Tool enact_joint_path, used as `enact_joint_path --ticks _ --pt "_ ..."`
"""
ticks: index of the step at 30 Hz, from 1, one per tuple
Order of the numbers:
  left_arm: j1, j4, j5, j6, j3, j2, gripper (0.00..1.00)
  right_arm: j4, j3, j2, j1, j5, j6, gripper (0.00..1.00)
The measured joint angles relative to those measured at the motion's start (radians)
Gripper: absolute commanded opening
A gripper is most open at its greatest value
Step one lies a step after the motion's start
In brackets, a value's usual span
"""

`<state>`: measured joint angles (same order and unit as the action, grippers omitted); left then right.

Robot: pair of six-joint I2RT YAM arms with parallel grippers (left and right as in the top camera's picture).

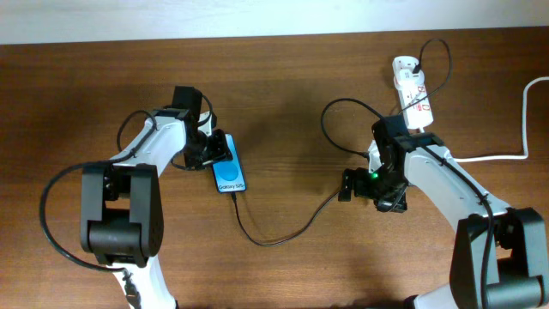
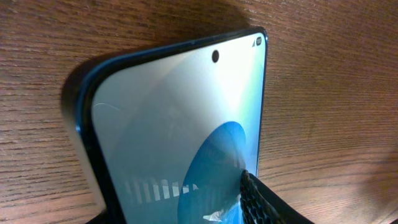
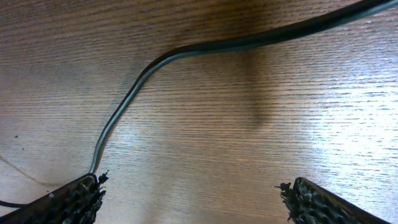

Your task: Plug charger to phone and switch on socket

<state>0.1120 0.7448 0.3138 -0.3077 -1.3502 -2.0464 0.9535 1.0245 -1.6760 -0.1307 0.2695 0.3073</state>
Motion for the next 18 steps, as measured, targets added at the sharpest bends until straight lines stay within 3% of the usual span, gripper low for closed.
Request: enact_joint_path --ticks 18 --pt "-0.021 0.003 0.130 -0.002 0.003 -0.007 0.54 0.000 0.000 0.000 0.000 0.000 0.000 0.98"
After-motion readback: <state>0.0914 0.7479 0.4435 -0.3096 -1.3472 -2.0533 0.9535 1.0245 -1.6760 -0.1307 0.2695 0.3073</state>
